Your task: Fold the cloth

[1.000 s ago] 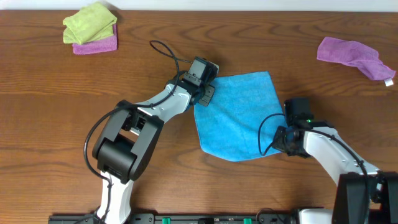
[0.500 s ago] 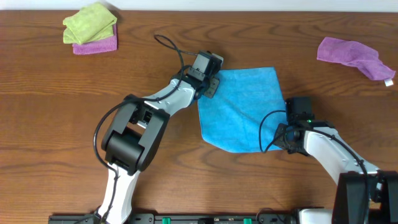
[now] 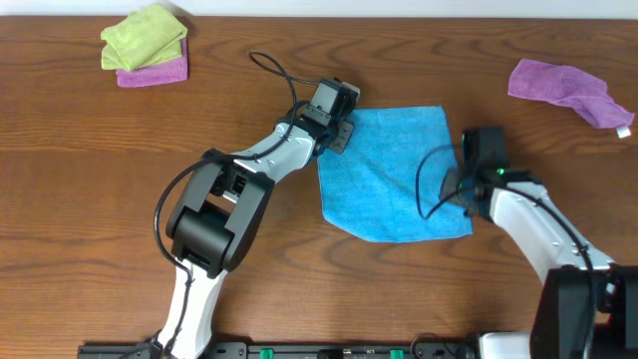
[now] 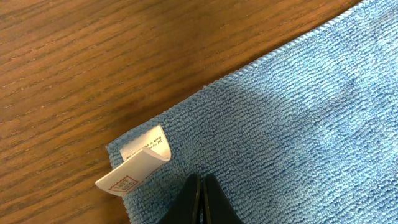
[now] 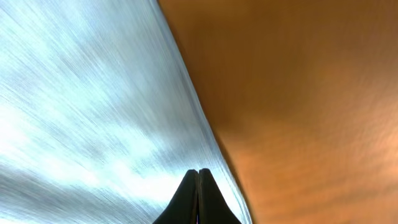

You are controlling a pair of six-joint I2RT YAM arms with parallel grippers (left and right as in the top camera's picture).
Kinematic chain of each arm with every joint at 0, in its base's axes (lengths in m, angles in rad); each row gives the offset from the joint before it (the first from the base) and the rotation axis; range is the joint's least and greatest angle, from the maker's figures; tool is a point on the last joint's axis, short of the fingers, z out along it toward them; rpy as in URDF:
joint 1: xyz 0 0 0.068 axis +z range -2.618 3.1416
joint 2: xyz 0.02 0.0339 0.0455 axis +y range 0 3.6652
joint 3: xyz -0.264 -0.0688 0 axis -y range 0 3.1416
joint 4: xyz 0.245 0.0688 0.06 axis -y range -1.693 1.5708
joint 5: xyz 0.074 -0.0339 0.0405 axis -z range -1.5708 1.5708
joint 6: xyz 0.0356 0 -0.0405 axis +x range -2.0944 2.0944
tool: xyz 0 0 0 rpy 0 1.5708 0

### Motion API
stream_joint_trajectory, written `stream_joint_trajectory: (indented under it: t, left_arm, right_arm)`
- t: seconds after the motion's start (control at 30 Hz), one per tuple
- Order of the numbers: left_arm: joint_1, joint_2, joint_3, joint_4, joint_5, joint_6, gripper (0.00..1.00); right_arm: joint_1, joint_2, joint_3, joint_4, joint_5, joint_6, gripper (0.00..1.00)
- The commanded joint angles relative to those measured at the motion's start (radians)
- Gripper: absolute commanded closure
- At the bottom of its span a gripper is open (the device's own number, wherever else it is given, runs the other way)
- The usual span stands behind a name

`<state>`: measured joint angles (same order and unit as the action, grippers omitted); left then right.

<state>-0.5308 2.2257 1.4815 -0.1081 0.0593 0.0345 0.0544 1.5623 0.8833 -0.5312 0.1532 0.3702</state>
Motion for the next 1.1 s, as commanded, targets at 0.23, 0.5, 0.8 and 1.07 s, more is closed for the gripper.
stream_joint_trajectory:
  t: [0.23, 0.5, 0.8, 1.07]
  left_arm:
    - [0.017, 0.052, 0.011, -0.009, -0.016, 0.035, 0.94]
    - [0.029, 0.052, 0.045, 0.0, -0.018, 0.104, 0.95]
    - [0.045, 0.054, 0.047, -0.01, -0.019, 0.19, 0.94]
    - [0.066, 0.054, 0.047, -0.084, -0.102, 0.285, 0.94]
  right_arm:
    - [-0.008, 0.027, 0.072, 0.142, -0.066, -0.073, 0.98]
    - [-0.008, 0.14, 0.072, 0.269, -0.134, -0.084, 0.98]
    - [-0.008, 0.149, 0.073, 0.29, -0.14, -0.084, 0.98]
    - [-0.008, 0.149, 0.074, 0.256, -0.139, -0.088, 0.99]
